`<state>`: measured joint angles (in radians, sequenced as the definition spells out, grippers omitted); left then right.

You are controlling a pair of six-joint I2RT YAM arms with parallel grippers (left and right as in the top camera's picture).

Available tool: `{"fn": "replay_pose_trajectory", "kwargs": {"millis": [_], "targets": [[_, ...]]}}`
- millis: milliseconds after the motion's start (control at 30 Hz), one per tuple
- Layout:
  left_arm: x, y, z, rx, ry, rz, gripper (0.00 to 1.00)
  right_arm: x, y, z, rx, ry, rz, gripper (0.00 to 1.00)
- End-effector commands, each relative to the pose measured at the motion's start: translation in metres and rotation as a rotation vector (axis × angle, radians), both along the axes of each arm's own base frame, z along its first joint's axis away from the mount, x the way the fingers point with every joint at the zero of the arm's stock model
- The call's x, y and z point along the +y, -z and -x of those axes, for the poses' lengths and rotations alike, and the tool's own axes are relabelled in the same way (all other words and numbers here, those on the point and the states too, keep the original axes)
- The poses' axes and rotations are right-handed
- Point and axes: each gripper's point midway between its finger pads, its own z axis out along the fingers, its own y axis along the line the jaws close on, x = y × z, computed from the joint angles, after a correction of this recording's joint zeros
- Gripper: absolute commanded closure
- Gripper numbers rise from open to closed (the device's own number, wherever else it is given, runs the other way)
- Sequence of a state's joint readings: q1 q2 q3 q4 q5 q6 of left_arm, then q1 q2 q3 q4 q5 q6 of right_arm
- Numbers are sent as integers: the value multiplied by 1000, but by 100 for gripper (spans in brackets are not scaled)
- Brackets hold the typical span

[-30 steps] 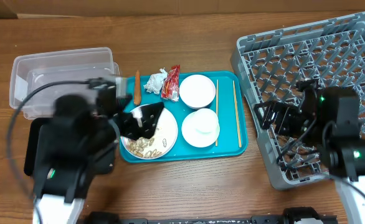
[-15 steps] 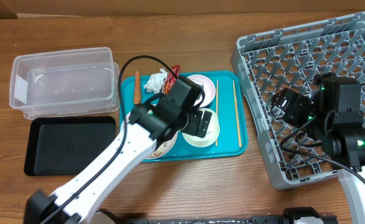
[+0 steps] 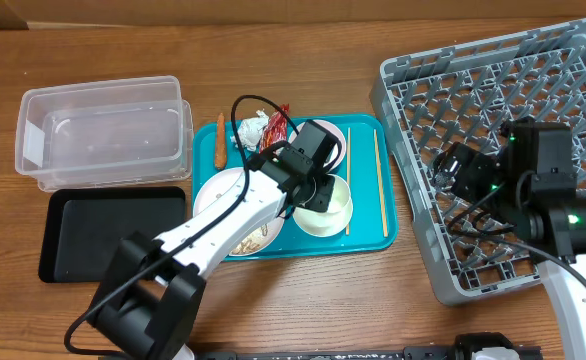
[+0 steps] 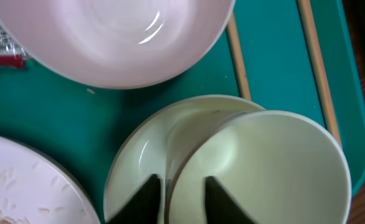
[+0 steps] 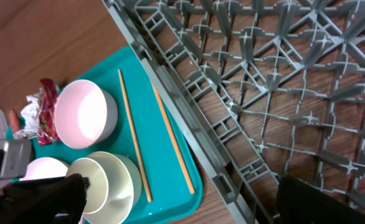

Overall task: Sort waste into correct bins and load items into the dishwasher
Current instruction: 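Grasp the white cup on the saucer with the left gripper and lift, then pass the white cup from the left gripper to the right gripper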

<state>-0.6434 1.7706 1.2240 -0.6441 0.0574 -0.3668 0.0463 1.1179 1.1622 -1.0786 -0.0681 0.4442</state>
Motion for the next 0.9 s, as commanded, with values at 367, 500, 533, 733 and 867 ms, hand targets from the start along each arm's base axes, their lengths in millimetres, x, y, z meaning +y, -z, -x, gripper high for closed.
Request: {"fn": "replay_pose_trajectory", "kwargs": {"millis": [367, 500, 533, 733, 867], "targets": [[24, -167, -28, -13, -61, 334, 96, 17, -11, -5, -21, -64, -78, 0], [35, -213, -23, 80, 61, 704, 96, 70, -37, -6, -145, -397, -245, 6], [40, -225, -20, 101, 96, 803, 96, 83, -48, -4, -189, -484, -296, 10], [63, -272, -4, 163, 209, 1145, 96, 131, -112, 4, -460, -818, -504, 15], [59, -280, 9, 210, 237, 1202, 96, 154, -134, 9, -563, -963, -547, 17]]}}
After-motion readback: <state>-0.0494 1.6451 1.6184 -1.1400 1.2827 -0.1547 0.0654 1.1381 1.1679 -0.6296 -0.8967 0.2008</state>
